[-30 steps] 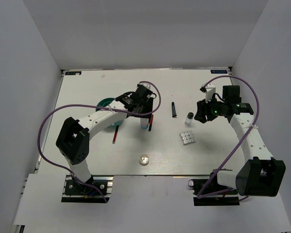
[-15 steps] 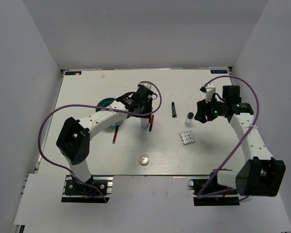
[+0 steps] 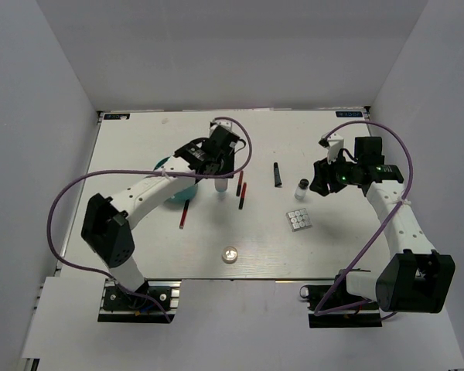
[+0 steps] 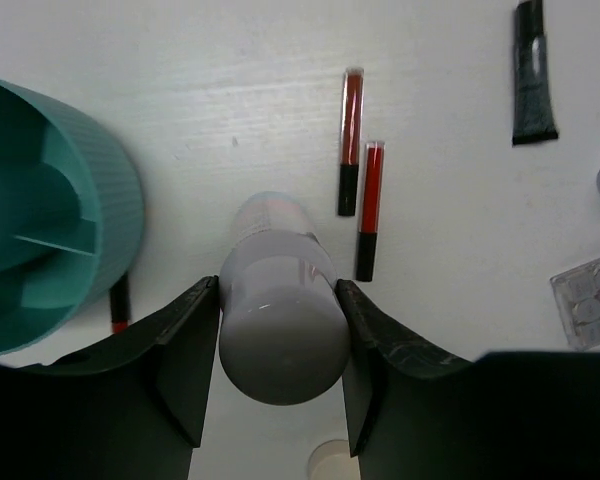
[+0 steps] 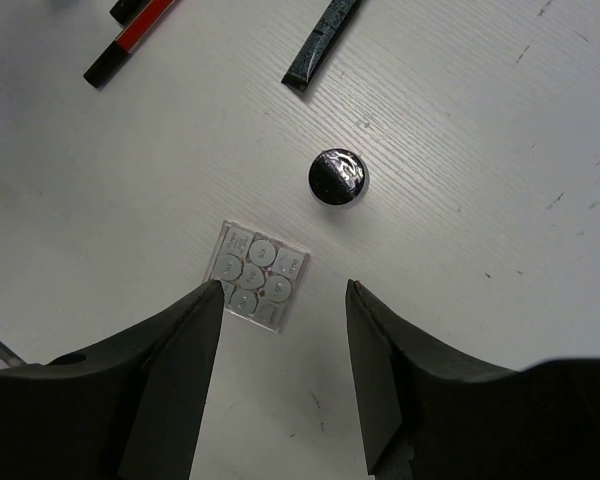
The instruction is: Organize the makeup
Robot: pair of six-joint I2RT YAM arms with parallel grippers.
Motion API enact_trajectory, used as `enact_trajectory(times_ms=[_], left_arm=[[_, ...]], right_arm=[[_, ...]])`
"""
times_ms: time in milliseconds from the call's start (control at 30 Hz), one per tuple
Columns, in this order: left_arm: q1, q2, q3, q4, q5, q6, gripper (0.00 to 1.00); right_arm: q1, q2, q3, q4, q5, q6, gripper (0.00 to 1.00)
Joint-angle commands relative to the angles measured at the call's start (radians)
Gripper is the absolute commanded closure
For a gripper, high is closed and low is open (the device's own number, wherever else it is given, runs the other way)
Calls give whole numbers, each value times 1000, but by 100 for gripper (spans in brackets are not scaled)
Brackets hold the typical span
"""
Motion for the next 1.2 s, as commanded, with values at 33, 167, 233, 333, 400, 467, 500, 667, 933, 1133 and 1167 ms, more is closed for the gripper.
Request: enact_trajectory(times_ms=[33,167,233,333,400,467,500,667,933,1133,1167], left_arm=[[24,-143,112,-32,-135,17,100],[44,-206,128,-46,-193,3,100],[72,-226,135,-61,-224,-5,100],[116,-249,133,-98,-296,-15,100],[142,-263,135,-112,-324,-14,100],[181,-281,135,-124,-336,-12,100],[191,-287,135,-127,-336,-9,100],[247,-309,107,-149,-312,-9,100],[274,-346,-5,-117,-227,-28,100],[274,-365,-79,-67,-189,-31,100],[274,-367,-82,-64,-186,-31,100]], right_arm=[[-2,-16,-11,27,-10,15,42],[-2,-17,-14,27,-12,16,42],[-2,-20,-17,27,-13,16,42],[-2,-22,-21,25,-13,15,42],[-2,-23,-25,25,-15,15,42],[0,-29,-29,22,-15,16,42],[-2,-32,-31,22,-14,15,42],[-2,-35,-37,22,-18,16,42],[0,-34,-31,21,-23,21,42],[-6,-35,-31,17,-23,21,42],[1,-37,-34,17,-23,21,42]])
